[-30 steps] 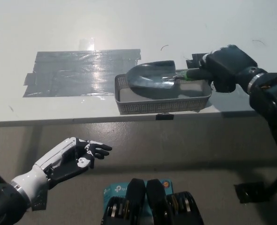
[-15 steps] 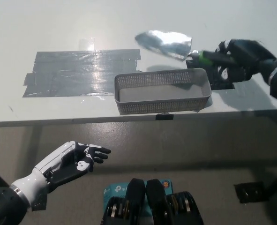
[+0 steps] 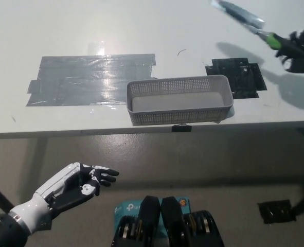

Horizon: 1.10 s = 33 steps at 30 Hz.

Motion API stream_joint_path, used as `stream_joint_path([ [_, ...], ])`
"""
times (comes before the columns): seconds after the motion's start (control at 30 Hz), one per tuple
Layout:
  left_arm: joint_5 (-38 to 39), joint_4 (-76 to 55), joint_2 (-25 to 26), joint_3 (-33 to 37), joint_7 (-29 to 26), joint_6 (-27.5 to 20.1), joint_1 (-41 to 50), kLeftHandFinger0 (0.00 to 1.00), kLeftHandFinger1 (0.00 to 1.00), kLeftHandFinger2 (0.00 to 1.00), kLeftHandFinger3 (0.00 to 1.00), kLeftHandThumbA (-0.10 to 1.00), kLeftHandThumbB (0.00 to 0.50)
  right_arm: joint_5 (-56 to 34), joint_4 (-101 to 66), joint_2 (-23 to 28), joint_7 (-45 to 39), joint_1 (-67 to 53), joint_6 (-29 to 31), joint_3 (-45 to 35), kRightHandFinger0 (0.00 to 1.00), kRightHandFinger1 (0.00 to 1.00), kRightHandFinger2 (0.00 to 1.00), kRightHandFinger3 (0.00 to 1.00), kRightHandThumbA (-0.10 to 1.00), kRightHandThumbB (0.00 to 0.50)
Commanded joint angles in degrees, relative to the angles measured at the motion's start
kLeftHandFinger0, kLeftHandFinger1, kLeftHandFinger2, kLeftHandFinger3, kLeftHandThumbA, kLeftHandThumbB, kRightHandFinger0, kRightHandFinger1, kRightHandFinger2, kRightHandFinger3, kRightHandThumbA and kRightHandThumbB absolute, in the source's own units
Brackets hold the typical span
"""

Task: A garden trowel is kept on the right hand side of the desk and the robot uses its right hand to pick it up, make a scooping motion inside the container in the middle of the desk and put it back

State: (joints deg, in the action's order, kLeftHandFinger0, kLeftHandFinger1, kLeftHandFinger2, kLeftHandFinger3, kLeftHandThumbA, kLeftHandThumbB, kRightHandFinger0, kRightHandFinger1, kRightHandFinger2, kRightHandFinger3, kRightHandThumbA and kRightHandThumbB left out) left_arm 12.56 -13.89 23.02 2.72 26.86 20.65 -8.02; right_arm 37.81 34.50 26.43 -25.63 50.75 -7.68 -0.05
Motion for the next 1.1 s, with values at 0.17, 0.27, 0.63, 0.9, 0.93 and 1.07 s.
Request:
stream_joint_path([
  [0.17, 0.74, -1.23, 1.0, -0.85, 0.38, -2.3, 0.4, 0.77, 0.73, 0.71, 0.7, 1.0, 0.071, 2.29, 7.51, 3.44, 11.21, 3.05, -6.0, 4.41, 0.11, 0.38, 0.5, 0.47, -0.1, 0.0],
  [0.27, 1.1, -0.88, 0.89, -0.89, 0.63, -2.64, 0.32, 0.75, 0.71, 0.69, 0.68, 1.0, 0.084, 2.7, 10.15, 3.25, 14.51, 2.76, -4.58, 6.79, 0.0, 0.15, 0.28, 0.19, -0.1, 0.0],
  [0.63, 0.83, -1.01, 1.19, -0.5, 0.97, -2.99, -0.07, 0.77, 0.72, 0.7, 0.68, 1.0, 0.095, 2.89, 4.62, 1.59, 12.89, 1.53, -3.78, 14.68, 0.41, 0.54, 0.63, 0.96, -0.1, 0.062],
  [0.9, 0.79, -1.15, 1.16, -0.67, 0.77, -3.22, 0.05, 0.76, 0.71, 0.69, 0.7, 1.0, 0.07, 10.2, -0.38, 4.44, 0.61, 2.63, -13.14, 25.59, 1.0, 1.0, 1.0, 1.0, 0.64, 0.378],
  [0.93, 0.82, -1.23, 1.19, -0.61, 0.79, -2.92, 0.01, 0.76, 0.71, 0.7, 0.69, 1.0, 0.076, 10.75, -1.22, 4.89, -0.74, 2.78, -14.65, 26.56, 1.0, 1.0, 1.0, 1.0, 0.66, 0.471],
  [1.07, 1.11, -1.22, 1.17, -0.62, 0.96, -2.79, -0.01, 0.77, 0.72, 0.71, 0.69, 1.0, 0.068, 10.71, -1.94, 6.58, -3.56, 3.75, -16.56, 28.31, 1.0, 1.0, 1.0, 1.0, 0.82, 0.5],
])
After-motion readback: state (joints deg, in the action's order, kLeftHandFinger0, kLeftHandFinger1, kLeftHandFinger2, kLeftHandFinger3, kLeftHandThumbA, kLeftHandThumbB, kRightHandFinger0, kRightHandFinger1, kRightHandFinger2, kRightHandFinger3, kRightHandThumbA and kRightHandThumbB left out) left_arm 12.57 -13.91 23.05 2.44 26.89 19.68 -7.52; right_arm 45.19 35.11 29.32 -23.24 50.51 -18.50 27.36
